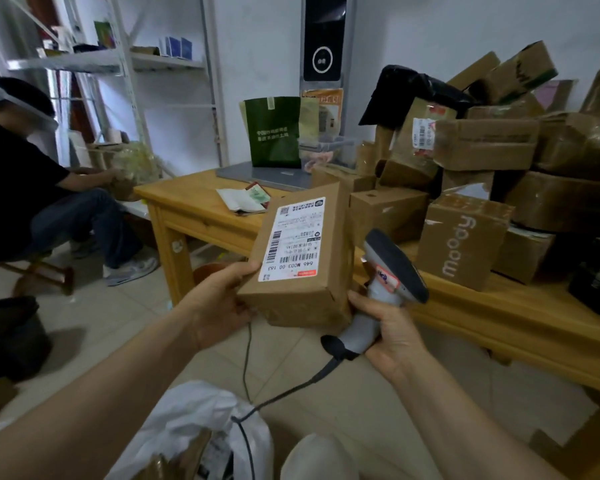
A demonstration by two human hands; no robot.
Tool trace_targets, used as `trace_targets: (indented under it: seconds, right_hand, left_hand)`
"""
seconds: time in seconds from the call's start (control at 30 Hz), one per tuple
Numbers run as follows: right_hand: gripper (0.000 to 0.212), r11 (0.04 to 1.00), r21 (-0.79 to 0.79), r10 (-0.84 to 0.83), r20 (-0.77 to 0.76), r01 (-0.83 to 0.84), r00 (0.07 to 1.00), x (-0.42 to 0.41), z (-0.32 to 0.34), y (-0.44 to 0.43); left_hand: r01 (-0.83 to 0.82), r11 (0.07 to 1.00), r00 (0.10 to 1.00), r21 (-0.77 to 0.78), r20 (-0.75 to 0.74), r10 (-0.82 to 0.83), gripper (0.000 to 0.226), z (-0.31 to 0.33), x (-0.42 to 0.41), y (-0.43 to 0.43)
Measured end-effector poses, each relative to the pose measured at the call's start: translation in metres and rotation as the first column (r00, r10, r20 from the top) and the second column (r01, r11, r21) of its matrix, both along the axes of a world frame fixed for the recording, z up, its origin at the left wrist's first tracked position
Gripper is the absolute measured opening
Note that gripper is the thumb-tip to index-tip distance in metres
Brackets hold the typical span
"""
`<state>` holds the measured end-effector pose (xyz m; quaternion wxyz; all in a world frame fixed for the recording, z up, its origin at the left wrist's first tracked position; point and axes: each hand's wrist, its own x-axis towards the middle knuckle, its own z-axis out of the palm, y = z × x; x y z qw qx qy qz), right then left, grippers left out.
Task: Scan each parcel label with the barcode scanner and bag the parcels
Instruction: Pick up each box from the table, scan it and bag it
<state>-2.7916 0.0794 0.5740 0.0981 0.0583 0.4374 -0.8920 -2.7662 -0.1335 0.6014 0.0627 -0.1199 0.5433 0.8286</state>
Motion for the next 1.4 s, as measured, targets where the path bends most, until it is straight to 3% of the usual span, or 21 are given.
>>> trace_targets:
  seconds: [0.13,0.23,0.3,0.4,0.43,0.53,0.8,1.0,1.2,1.4]
  right_hand:
    - [0.038,0.999,0.004,0.037,-0.008,-0.037,0.999,-0.001,-0.011,-0.016]
    - [0.048,0.996,0.073,0.048,-0.025,-0.046,0.999,-0.004,-0.019,-0.027]
    - [0.040,0.977,0.208,0.047,-0.013,-0.043,0.999,-0.005,-0.025,-0.031]
    - [0.015,0.893,0.435,0.140,-0.029,-0.113,0.990,0.003,-0.028,-0.036]
    - [0.015,0.870,0.473,0.177,-0.036,-0.140,0.984,0.008,-0.027,-0.038]
    - [0.027,0.811,0.544,0.285,-0.049,-0.214,0.957,0.017,-0.028,-0.045]
    - [0.013,0.594,0.744,0.473,-0.015,-0.306,0.881,0.026,-0.038,-0.056]
    - [0.015,0.585,0.755,0.495,-0.042,-0.297,0.868,0.028,-0.039,-0.056]
    - [0.018,0.715,0.580,0.455,0.038,-0.390,0.890,0.029,-0.032,-0.057]
    - [0.020,0.723,0.561,0.487,0.002,-0.404,0.873,0.031,-0.031,-0.057]
  left_hand:
    - [0.148,0.989,0.988,0.019,0.050,-0.149,0.095,-0.018,0.000,-0.021]
    - [0.120,0.993,0.993,0.005,0.022,-0.120,0.108,-0.024,-0.002,-0.038]
    - [0.059,0.990,0.998,-0.128,0.032,-0.056,0.099,-0.019,-0.002,-0.048]
    - [-0.087,0.904,0.994,-0.418,0.021,0.106,0.045,-0.016,-0.005,-0.070]
    - [-0.120,0.859,0.989,-0.498,0.017,0.148,0.038,-0.017,-0.007,-0.079]
    - [-0.147,0.744,0.977,-0.651,0.023,0.213,0.038,-0.020,-0.009,-0.100]
    - [-0.124,0.627,0.962,-0.769,0.063,0.267,0.036,-0.011,-0.014,-0.122]
    - [-0.031,0.562,0.963,-0.826,0.127,0.240,0.042,0.000,-0.016,-0.128]
    - [-0.005,0.556,0.969,-0.831,0.133,0.208,0.031,-0.001,-0.018,-0.125]
    - [0.002,0.549,0.968,-0.835,0.140,0.210,0.033,-0.006,-0.020,-0.122]
